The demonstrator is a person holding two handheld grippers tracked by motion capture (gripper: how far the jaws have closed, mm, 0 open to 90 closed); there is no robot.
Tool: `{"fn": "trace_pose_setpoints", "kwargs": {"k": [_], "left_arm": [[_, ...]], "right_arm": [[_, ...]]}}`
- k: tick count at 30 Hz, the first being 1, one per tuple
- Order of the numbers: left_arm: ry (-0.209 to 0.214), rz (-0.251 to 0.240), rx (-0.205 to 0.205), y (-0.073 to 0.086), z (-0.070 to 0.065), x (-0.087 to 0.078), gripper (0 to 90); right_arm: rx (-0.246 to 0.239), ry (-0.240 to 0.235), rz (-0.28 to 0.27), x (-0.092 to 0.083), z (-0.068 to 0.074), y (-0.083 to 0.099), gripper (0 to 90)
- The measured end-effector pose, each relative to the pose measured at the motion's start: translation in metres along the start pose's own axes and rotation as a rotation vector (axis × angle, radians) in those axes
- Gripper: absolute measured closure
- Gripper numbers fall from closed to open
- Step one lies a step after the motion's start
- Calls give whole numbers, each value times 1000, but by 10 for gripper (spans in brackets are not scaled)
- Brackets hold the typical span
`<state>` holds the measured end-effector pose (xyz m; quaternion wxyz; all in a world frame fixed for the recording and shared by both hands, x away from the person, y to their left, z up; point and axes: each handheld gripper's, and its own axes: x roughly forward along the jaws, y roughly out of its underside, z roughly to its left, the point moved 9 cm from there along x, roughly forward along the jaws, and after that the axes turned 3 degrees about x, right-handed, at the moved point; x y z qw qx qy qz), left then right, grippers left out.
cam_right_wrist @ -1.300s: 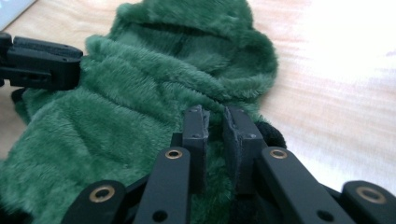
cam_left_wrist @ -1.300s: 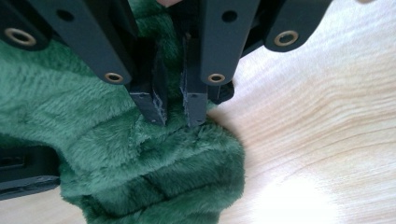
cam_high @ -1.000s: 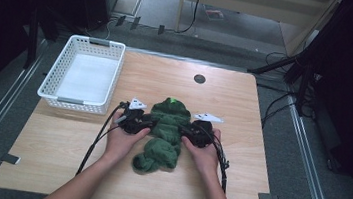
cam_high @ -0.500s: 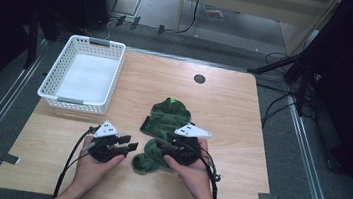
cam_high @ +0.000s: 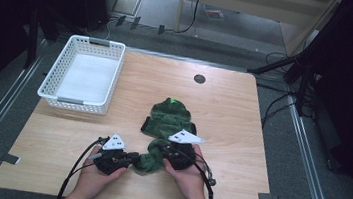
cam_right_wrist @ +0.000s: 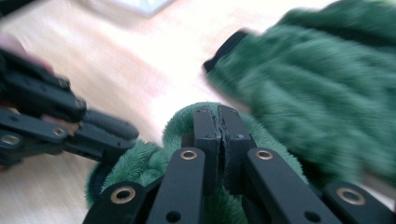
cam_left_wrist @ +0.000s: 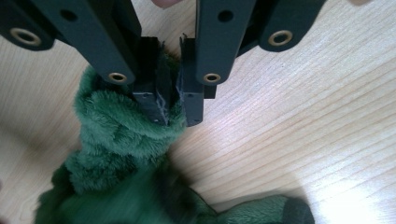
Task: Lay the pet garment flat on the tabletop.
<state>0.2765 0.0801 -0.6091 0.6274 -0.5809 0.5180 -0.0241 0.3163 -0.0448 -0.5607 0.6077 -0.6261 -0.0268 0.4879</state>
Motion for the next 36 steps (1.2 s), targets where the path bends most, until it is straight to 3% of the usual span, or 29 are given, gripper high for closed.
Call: {"fn": "trace_pose_setpoints", "kwargs": {"k": [5, 8, 11, 13, 15, 17, 19, 22, 25, 27, 29, 31, 33, 35, 36], "left_arm": [[8, 5, -1, 0, 1, 0, 838], [5, 5, 0, 0, 1, 0, 837], [6, 2, -7, 0, 1, 0, 826], [8, -15, -21, -2, 3, -2, 788], [11, -51, -42, -7, 4, -6, 730], [12, -84, -75, -13, 5, -9, 646], [13, -94, -90, -16, 3, -10, 560], [35, -76, -81, -16, -10, -6, 448], [-6, -40, -43, -12, -19, 0, 340], [-31, -12, -25, -9, -20, 4, 291], [-44, 9, -11, -5, -19, 6, 374], [-28, 10, 2, -4, -21, 6, 486], [-26, 2, 20, -5, -21, 3, 646], [-37, 4, 15, -5, -17, 1, 810], [-42, 4, 6, -5, -13, 0, 848]], "right_arm": [[90, 40, -123, -46, -27, 2, 863], [160, 89, -147, -71, -49, 18, 830], [243, 143, -126, -89, -70, 41, 751], [299, 188, -140, -104, -86, 53, 680], [327, 210, -177, -117, -95, 53, 649], [314, 240, -226, -128, -100, 46, 612], [286, 235, -231, -127, -98, 39, 575], [226, 188, -156, -108, -87, 42, 515], [190, 169, -51, -85, -76, 56, 463], [172, 188, 11, -73, -74, 67, 454], [152, 221, 59, -68, -74, 76, 505], [150, 231, 58, -68, -74, 77, 583], [125, 257, 73, -70, -75, 80, 714], [113, 270, 86, -71, -76, 83, 847], [119, 268, 85, -72, -77, 82, 885]]}}
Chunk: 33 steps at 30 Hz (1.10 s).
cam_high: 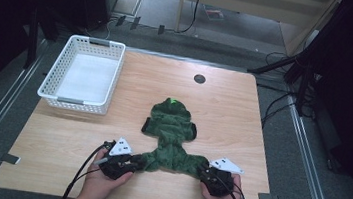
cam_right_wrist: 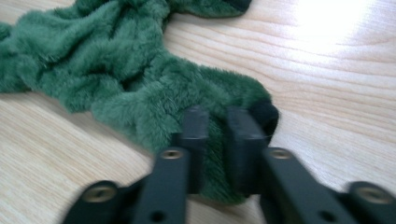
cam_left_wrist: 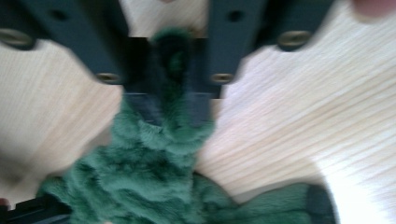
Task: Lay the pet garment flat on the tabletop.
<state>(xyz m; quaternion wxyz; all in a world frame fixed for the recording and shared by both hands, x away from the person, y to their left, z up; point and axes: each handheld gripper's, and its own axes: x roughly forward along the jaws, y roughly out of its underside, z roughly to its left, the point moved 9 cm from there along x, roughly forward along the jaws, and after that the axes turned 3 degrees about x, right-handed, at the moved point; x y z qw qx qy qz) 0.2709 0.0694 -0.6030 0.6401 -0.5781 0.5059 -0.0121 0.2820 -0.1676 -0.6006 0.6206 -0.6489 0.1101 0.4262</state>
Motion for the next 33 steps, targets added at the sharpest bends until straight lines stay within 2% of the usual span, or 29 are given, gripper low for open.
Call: {"fn": "trace_pose_setpoints", "kwargs": {"k": [3, 7, 9, 11, 12, 13, 15, 17, 19, 21, 24, 25, 27, 28, 29, 31, 33], "left_arm": [[10, -9, -38, 1, 11, -5, 885], [-29, -7, -33, 3, 25, -11, 889], [-38, -3, -46, 6, 31, -10, 889], [-20, 0, -67, 7, 34, -12, 883], [-15, 1, -64, 7, 35, -12, 870], [-8, -1, -67, 7, 36, -13, 841], [1, -25, -79, 4, 36, -16, 756], [5, -47, -100, 1, 38, -20, 701], [11, -88, -147, -5, 42, -26, 634], [18, -133, -164, -12, 42, -30, 599], [47, -156, -148, -19, 30, -29, 551], [65, -145, -120, -20, 20, -24, 536], [74, -108, -75, -18, 8, -15, 500], [71, -89, -60, -15, 4, -11, 492], [65, -63, -48, -12, 1, -7, 492], [51, -17, -24, -4, 1, -2, 515], [42, -6, -20, 0, 4, -2, 564]], "right_arm": [[13, 1, -8, -4, -3, -2, 900], [3, -14, -3, -11, 0, 1, 900], [-1, -18, 9, -12, 1, 4, 900], [7, -17, 20, -12, 1, 6, 900], [16, -29, 25, -12, 1, 7, 900], [25, -36, 24, -12, 0, 7, 863], [40, -63, 12, -14, 2, 4, 726], [32, -92, -41, -19, 5, -3, 674], [29, -72, -75, -23, 4, -9, 650], [33, -65, -113, -25, 3, -17, 645], [37, -71, -142, -22, 7, -29, 605], [38, -76, -141, -20, 9, -32, 590], [29, -94, -132, -10, 17, -39, 570], [9, -107, -112, -2, 24, -41, 551], [-8, -117, -84, 6, 30, -40, 542], [-43, -95, -52, 21, 38, -39, 552], [-58, -69, -25, 31, 41, -36, 595]]}}
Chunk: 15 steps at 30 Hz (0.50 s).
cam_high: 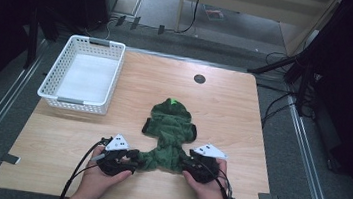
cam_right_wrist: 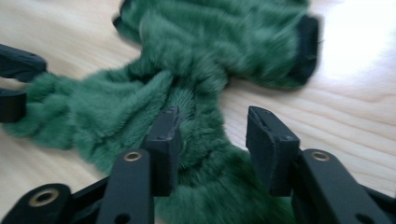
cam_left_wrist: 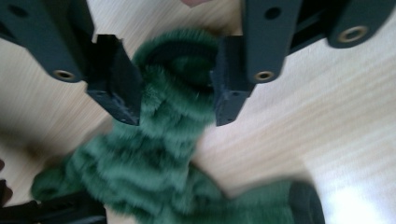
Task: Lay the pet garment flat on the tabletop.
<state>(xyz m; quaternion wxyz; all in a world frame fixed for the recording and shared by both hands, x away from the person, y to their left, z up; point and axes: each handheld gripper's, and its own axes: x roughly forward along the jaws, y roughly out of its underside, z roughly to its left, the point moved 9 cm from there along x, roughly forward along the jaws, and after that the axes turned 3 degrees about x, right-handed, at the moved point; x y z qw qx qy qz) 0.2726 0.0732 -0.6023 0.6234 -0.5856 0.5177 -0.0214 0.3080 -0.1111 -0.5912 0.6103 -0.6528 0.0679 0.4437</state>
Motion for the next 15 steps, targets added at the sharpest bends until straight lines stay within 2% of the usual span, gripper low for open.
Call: {"fn": "trace_pose_setpoints", "kwargs": {"k": [3, 4, 6, 7, 10, 12, 15], "left_arm": [[-12, 3, 3, 2, 5, -3, 596], [-24, 6, 12, 3, 8, -4, 598], [-34, 3, 3, 4, 12, -5, 599], [-55, 21, 4, 7, 17, -5, 595], [-33, 2, -36, 6, 21, -9, 556], [-19, -31, -55, 2, 22, -13, 524], [-7, -96, -68, -8, 18, -19, 507]], "right_arm": [[-20, 50, 9, 3, -5, 3, 633], [-16, 65, 11, 2, -9, 4, 636], [15, 76, 10, 0, -19, 9, 634], [28, 66, 14, -1, -21, 12, 630], [16, 41, 6, -2, -19, 14, 590], [18, 12, -13, -5, -16, 9, 539], [33, -7, -90, -11, -17, -17, 517]]}}
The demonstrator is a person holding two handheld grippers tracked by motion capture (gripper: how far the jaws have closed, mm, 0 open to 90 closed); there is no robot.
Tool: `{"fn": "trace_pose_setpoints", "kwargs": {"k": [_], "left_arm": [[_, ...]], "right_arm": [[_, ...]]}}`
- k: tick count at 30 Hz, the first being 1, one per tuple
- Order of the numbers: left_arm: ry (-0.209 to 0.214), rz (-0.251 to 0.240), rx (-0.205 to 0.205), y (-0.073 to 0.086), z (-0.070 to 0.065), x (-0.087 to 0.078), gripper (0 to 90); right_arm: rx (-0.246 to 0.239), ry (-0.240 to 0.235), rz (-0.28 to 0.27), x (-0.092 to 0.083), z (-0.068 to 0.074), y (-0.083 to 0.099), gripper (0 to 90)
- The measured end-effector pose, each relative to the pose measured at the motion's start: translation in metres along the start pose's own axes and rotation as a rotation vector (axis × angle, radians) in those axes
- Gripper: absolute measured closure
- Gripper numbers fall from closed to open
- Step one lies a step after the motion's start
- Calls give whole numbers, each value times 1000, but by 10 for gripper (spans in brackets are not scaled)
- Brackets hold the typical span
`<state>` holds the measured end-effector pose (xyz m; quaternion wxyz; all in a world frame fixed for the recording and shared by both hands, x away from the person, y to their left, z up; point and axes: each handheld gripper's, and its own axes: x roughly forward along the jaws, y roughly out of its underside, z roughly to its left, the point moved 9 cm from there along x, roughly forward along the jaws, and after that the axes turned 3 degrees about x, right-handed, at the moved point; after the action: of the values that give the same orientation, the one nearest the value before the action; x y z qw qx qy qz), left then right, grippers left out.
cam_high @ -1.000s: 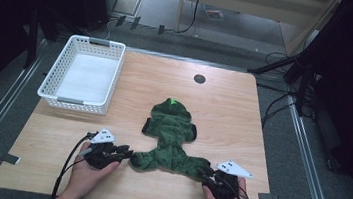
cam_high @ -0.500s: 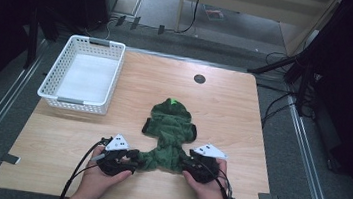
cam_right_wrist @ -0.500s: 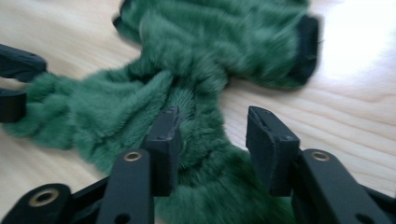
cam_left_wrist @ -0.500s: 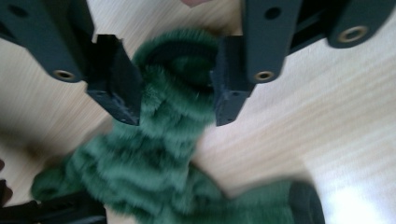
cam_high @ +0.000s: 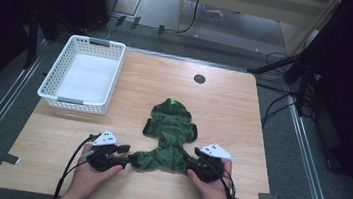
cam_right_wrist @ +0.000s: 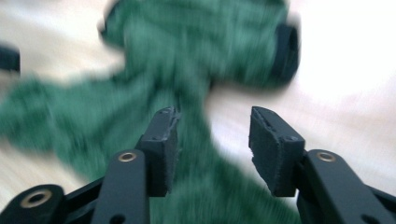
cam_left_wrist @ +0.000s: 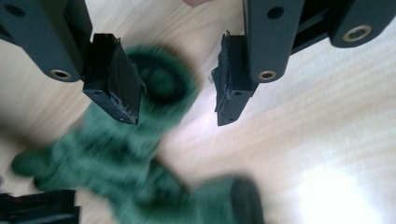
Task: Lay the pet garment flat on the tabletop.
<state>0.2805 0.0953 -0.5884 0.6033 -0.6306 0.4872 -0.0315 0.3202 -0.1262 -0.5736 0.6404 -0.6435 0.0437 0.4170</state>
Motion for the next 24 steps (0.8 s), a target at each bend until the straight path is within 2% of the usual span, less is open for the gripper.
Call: {"fn": "trace_pose_setpoints", "kwargs": {"k": [2, 4, 5, 7, 8, 9, 11, 13, 15, 18, 21, 24], "left_arm": [[-7, -16, 21, -3, -5, 0, 521], [10, -19, 46, -3, -14, 2, 551], [18, -20, 50, -3, -16, 4, 573], [41, 0, 66, 0, -22, 7, 614], [50, 12, 77, 3, -24, 9, 625], [57, 18, 81, 5, -26, 10, 633], [61, 40, 89, 10, -27, 14, 638], [37, 74, 104, 14, -26, 17, 653], [37, 89, 87, 16, -24, 18, 660], [37, 113, 92, 19, -23, 19, 664], [23, 113, 94, 19, -21, 20, 666], [4, 112, 85, 16, -18, 21, 664]], "right_arm": [[20, 12, -36, 3, -2, -22, 543], [22, 15, -62, 13, -2, -46, 571], [25, -9, -58, 24, 1, -58, 574], [29, -35, -23, 46, 4, -70, 575], [25, -29, -6, 59, 3, -75, 574], [22, -4, 2, 72, 1, -81, 569], [30, 20, -2, 95, -5, -90, 547], [70, 25, 6, 113, -10, -95, 562], [73, 44, 61, 129, -14, -92, 588], [75, 86, 120, 146, -24, -85, 610], [87, 102, 108, 152, -33, -89, 630], [68, 156, 93, 158, -42, -94, 632]]}}
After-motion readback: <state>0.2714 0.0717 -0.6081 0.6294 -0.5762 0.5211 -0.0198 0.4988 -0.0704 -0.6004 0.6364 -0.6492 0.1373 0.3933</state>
